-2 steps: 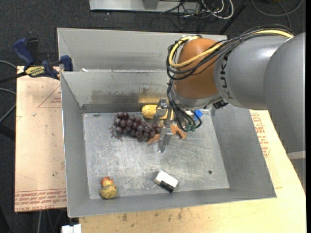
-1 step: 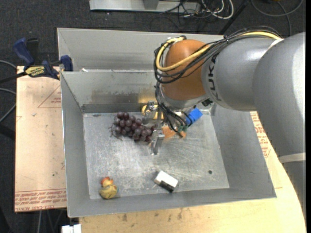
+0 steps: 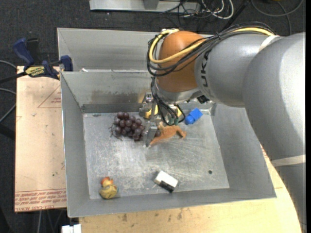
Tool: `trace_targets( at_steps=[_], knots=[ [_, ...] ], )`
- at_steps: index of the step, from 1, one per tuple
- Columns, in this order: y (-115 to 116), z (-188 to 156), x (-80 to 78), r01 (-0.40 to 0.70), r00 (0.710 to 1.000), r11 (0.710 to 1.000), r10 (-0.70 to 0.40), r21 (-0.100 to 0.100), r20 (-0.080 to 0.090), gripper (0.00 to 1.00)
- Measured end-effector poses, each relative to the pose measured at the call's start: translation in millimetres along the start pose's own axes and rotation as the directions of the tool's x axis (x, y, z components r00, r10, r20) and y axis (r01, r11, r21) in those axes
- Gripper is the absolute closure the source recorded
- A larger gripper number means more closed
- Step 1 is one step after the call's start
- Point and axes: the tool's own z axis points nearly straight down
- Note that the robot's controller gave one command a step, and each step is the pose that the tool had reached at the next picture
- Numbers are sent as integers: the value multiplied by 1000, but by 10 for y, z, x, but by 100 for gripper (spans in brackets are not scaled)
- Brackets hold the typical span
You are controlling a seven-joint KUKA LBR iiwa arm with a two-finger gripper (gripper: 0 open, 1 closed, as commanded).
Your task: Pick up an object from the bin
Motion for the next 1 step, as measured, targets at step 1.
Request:
trace_targets(
  at_steps=[1],
  knots=[
    [179, 350, 27, 163, 987, 987, -163, 1, -2, 0]
  ],
)
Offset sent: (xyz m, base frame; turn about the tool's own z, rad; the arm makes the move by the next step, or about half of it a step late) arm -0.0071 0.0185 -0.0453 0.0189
